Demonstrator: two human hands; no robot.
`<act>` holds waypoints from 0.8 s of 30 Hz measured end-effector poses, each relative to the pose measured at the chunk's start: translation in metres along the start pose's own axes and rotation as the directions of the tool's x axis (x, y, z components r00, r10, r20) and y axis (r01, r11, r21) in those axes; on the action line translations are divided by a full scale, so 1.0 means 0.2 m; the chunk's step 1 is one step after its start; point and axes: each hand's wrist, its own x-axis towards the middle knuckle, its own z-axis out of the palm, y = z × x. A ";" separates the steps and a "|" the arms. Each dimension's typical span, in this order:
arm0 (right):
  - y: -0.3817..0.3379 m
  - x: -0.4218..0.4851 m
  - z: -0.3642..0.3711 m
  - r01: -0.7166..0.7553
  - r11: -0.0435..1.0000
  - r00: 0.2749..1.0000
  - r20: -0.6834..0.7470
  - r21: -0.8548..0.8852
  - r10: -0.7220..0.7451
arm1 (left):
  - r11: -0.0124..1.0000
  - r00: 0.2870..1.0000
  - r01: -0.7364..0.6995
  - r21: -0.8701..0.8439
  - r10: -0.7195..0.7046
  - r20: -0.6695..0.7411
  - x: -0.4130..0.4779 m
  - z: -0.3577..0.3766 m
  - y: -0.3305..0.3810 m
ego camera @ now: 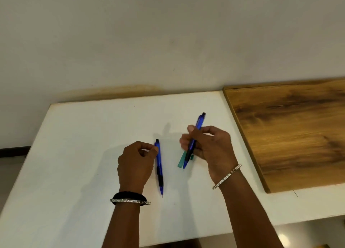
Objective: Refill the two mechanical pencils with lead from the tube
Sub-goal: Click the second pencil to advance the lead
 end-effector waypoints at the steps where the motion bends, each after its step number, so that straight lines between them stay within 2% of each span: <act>1: 0.01 -0.01 0.02 -0.023 0.996 1.000 0.000 -0.087 0.023 | 0.999 1.000 -0.006 0.036 0.006 -0.013 0.00 0.00 0.00; 3: 0.05 -0.02 0.05 -0.018 0.954 1.000 -0.007 -0.301 0.017 | 0.997 1.000 -0.003 0.075 0.005 -0.021 -0.01 0.00 0.01; 5: 0.10 -0.04 0.06 0.049 0.849 0.999 0.015 -0.526 -0.049 | 0.996 1.000 0.020 0.086 -0.021 0.011 0.00 0.01 0.00; 9: 0.15 -0.04 0.09 0.145 0.460 0.982 0.069 -0.876 -0.177 | 0.995 0.998 0.035 0.096 -0.040 0.048 0.00 0.00 -0.01; 10: 0.17 -0.04 0.10 0.141 0.417 0.980 0.068 -0.898 -0.186 | 0.994 0.998 0.030 0.104 -0.035 0.053 0.00 0.00 -0.01; 13: 0.20 -0.03 0.11 0.125 0.409 0.984 0.060 -0.904 -0.170 | 0.994 0.997 0.023 0.111 -0.031 0.074 0.00 0.00 -0.01; 24: 0.26 -0.04 0.20 0.062 0.236 0.977 0.012 -0.970 -0.211 | 0.997 0.989 0.019 0.081 -0.030 0.142 0.00 -0.02 -0.02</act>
